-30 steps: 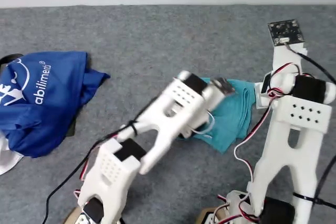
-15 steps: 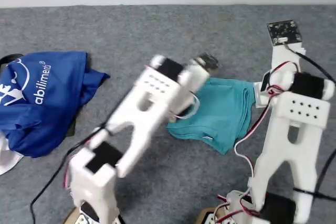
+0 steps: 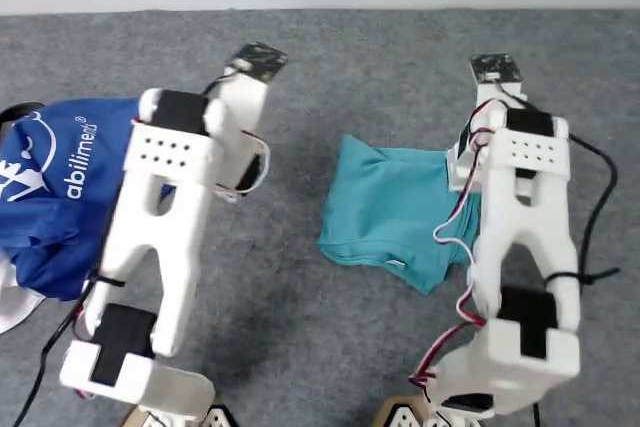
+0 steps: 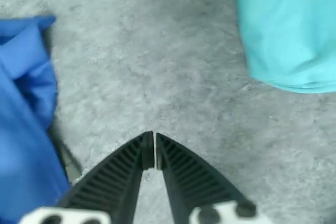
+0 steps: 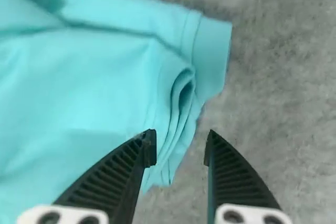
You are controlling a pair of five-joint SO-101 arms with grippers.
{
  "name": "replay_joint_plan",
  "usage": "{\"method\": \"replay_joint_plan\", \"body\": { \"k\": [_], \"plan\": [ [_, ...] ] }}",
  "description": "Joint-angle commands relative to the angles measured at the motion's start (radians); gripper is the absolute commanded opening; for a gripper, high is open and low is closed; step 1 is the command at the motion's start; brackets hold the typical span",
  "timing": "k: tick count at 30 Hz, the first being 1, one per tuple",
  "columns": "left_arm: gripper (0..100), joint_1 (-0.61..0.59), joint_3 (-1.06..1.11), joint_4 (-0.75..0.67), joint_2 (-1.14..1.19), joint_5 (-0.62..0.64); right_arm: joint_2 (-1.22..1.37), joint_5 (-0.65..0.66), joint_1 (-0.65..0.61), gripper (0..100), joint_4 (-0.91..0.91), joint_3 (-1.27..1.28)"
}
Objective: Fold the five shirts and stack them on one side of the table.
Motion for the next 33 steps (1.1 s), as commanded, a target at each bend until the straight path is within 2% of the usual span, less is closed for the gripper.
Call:
{"method": "replay_joint_plan", "body": {
  "k": [1, 10, 18, 20, 24, 33],
  "plan": [
    [1, -0.014, -0.005, 0.025, -0.066, -0.009, 0.045, -0.012, -0.013, 16.5, -0.022, -0.101],
    [1, -0.009, -0.005, 0.025, -0.064, -0.009, 0.160, -0.012, -0.081, 16.5, -0.018, -0.178],
    [1, -0.011, -0.004, 0.025, -0.064, -0.006, 0.234, -0.008, -0.081, 16.5, -0.073, -0.181],
    [1, -0.011, -0.004, 0.025, -0.063, -0.006, 0.251, -0.006, -0.077, 14.1, -0.085, -0.181],
    [1, -0.012, -0.004, 0.025, -0.058, -0.005, 0.255, 0.009, -0.074, 0.9, -0.101, -0.181],
    [1, -0.012, -0.004, 0.025, -0.057, -0.005, 0.174, 0.052, -0.021, 0.9, -0.062, -0.226]
  ]
}}
